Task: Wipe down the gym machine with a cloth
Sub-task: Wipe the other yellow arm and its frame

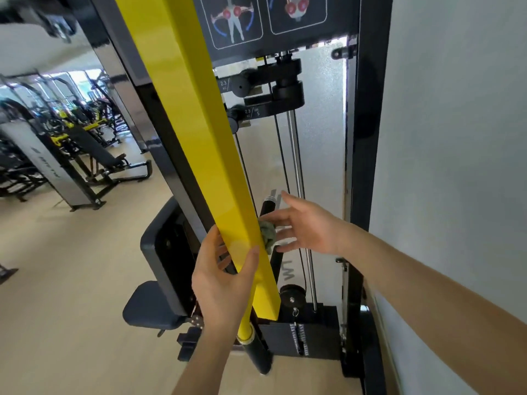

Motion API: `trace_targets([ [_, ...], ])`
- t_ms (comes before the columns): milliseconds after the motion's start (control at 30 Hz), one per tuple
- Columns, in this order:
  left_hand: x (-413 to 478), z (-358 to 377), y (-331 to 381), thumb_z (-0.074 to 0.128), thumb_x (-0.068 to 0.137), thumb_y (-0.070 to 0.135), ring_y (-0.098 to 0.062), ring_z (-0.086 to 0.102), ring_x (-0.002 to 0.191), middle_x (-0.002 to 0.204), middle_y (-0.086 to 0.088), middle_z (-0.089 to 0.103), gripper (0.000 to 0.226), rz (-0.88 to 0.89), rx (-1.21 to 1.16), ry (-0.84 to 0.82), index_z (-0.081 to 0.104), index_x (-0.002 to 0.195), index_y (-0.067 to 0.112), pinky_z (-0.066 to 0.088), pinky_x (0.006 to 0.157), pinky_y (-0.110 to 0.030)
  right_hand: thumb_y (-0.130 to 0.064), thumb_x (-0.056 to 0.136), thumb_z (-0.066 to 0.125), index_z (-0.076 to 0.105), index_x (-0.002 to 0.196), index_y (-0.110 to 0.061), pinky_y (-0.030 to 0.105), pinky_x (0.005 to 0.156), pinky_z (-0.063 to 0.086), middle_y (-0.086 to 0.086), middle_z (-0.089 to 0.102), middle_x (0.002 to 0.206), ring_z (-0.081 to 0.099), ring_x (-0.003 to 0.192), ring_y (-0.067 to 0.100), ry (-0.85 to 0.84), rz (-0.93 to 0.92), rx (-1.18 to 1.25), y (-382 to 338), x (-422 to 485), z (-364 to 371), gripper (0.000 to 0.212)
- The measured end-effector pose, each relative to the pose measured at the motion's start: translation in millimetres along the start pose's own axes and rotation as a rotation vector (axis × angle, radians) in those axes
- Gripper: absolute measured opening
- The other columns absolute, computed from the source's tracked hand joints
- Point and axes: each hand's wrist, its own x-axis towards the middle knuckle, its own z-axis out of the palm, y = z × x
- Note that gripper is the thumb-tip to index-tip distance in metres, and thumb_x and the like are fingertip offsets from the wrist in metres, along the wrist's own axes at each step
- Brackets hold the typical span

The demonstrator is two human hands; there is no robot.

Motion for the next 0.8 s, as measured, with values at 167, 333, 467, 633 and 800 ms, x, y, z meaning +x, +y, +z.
trace_targets([
  [167,44.2,-5.4,31.5,0.077,0.08,0.055,-0.01,0.061,0.113,0.127,0.01,0.062,0.073,0.082,-0.073,0.036,0.047,0.141,0.028,0.058,0.089,-0.033,-0.073,0.096,0.027,0.062,0.137,-0.01,0.055,0.114,0.037,0.016,0.06,0.14,0.054,0.13,0.036,-0.06,-0.054,0.161,-52.3,-0.1,0.7,0.082],
  [333,59.8,-5.7,41.7,0.07,0.074,0.068,-0.012,0.062,0.106,0.118,0.008,0.063,0.075,0.105,-0.086,0.091,0.051,0.133,0.026,0.059,0.085,-0.044,-0.07,0.096,0.032,0.057,0.141,-0.01,0.056,0.117,0.033,0.015,0.06,0.136,0.055,0.125,0.032,-0.126,-0.122,0.32,-66.3,0.9,8.9,0.079],
  [467,59.6,-5.2,37.6,0.07,0.074,0.068,-0.012,0.064,0.104,0.115,0.008,0.065,0.073,0.103,-0.079,0.086,0.054,0.131,0.026,0.06,0.081,-0.043,-0.07,0.093,0.038,0.057,0.139,-0.006,0.059,0.117,0.03,0.023,0.059,0.132,0.056,0.12,0.035,-0.119,-0.043,0.164,-44.3,2.9,9.3,0.081],
  [633,59.9,-3.6,37.9,0.07,0.075,0.067,-0.009,0.063,0.104,0.116,0.01,0.064,0.073,0.098,-0.061,0.092,0.054,0.134,0.026,0.06,0.082,-0.039,-0.068,0.096,0.031,0.057,0.14,-0.005,0.058,0.116,0.034,0.018,0.059,0.136,0.053,0.127,0.037,-0.118,-0.12,0.182,-70.8,-2.7,10.5,0.081],
  [800,59.1,-1.8,39.5,0.069,0.074,0.073,-0.007,0.062,0.104,0.117,0.011,0.063,0.076,0.082,-0.053,0.101,0.055,0.132,0.025,0.06,0.082,-0.037,-0.067,0.096,0.036,0.052,0.145,-0.009,0.056,0.115,0.036,0.016,0.05,0.149,0.044,0.141,0.036,-0.159,-0.221,0.373,-88.0,-3.5,16.6,0.078],
])
